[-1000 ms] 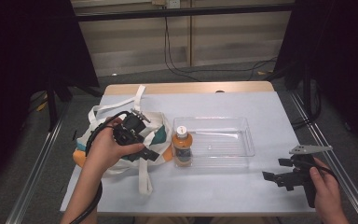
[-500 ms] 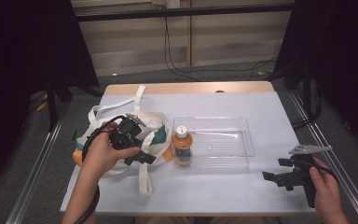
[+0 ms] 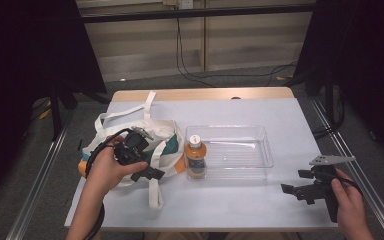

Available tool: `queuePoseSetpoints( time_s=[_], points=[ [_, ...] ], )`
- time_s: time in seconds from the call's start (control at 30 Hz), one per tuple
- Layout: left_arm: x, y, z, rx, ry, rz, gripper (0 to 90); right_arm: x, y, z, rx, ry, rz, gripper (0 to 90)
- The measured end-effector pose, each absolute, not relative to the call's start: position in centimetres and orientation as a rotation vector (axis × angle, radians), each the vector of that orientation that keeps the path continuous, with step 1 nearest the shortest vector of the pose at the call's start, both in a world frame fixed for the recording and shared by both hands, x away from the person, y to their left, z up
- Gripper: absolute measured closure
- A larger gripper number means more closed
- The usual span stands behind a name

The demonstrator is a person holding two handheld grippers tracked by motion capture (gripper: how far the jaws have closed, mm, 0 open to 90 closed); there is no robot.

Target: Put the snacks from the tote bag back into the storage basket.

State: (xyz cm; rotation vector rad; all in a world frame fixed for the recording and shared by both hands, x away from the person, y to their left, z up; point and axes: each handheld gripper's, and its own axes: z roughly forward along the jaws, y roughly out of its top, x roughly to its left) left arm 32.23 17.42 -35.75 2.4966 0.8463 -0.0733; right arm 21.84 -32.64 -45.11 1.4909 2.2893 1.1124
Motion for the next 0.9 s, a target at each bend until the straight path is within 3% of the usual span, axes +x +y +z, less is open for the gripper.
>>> queuePoseSetpoints(
  time_s=[0.9],
  points=[
    [32.4, 18.7, -36.4, 2.453, 0.842, -0.075, 8.5, 21.5, -32.8, -45.2, 1.491, 2.292, 1.110, 6.3]
  ],
)
